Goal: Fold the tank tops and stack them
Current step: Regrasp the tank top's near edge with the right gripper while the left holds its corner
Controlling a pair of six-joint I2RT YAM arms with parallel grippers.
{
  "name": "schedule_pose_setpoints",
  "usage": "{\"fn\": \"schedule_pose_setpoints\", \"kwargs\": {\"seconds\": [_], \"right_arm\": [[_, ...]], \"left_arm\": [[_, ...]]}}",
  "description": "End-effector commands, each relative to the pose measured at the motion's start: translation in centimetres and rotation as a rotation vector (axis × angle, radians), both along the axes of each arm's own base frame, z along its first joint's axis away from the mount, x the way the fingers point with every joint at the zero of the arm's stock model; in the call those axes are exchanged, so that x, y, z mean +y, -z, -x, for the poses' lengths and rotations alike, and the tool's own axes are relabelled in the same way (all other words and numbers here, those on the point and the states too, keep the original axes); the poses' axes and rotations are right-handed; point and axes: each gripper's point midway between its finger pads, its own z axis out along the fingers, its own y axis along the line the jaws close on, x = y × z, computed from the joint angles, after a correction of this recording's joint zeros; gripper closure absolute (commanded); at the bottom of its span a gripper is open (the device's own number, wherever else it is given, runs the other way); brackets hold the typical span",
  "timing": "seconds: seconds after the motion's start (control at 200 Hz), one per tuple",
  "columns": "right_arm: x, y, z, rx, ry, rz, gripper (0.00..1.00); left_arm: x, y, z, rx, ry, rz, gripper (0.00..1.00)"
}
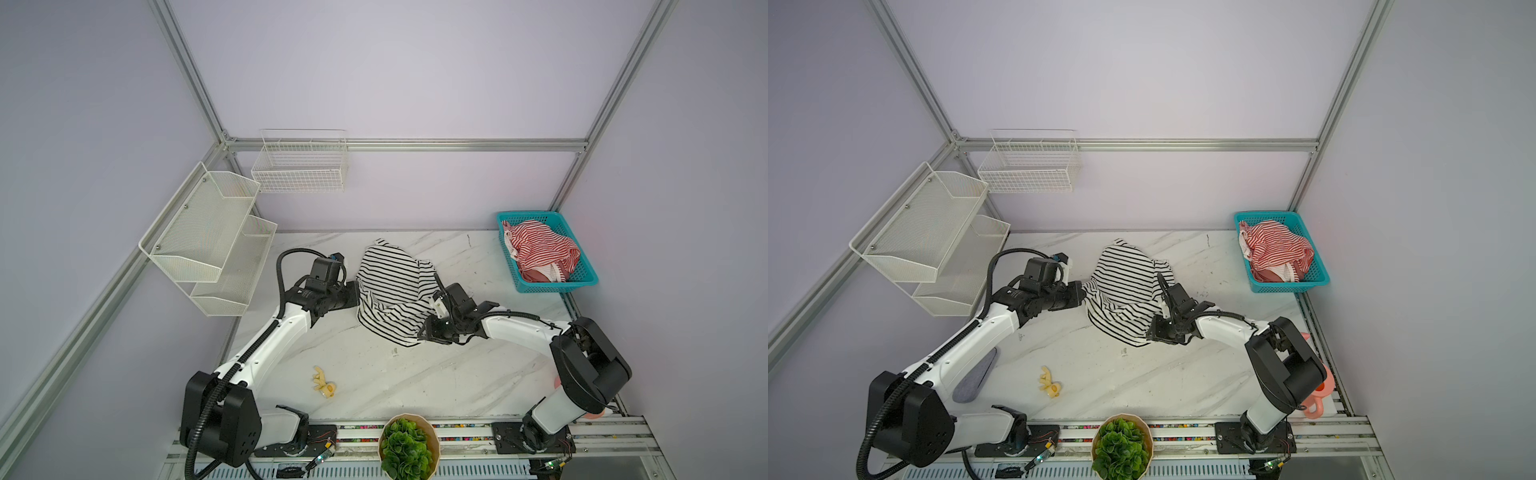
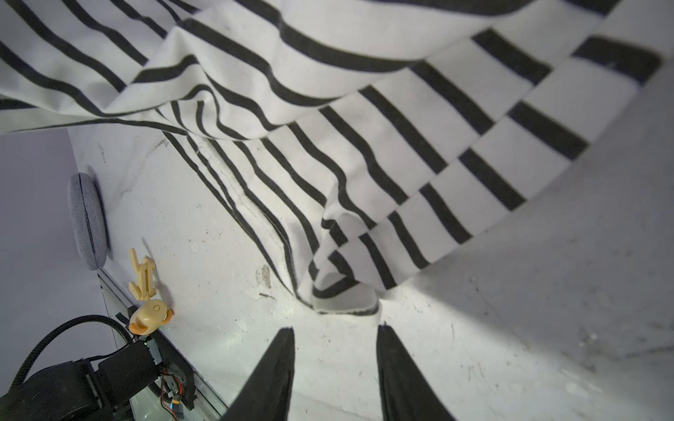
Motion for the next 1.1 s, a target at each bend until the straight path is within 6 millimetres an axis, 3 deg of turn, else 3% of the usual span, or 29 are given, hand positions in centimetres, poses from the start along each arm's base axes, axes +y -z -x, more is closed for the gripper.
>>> {"fn": "schedule_pose_setpoints", "kwargs": {"seconds": [0.0, 0.315, 0.735, 1.015, 1.095], "right_arm": [[0.6, -0.4, -0.4, -0.014, 0.018, -0.009, 0.6], [2.6, 0.4, -0.3, -0.004, -0.018, 0.019, 0.59], [1.7, 2.2, -0.3, 0.011, -0.014, 0.137, 0.58], [2.4, 2.9, 0.1, 0.02, -0.03, 0.13, 0.78], [2.2, 2.8, 0.1, 0.017, -0.031, 0.139, 0.91]], "left_arm": [[-0.3, 0.5, 0.8, 0.006, 0.014, 0.022, 1.0], [-0.1, 0.7, 1.0, 0.007, 0.012, 0.018, 1.0], [-0.1, 0.7, 1.3, 0.005, 0.016, 0.019, 1.0], [-0.1, 0.6, 1.4, 0.003, 0.018, 0.021, 1.0], [-0.1, 0.6, 1.4, 0.003, 0.019, 0.019, 1.0]]}}
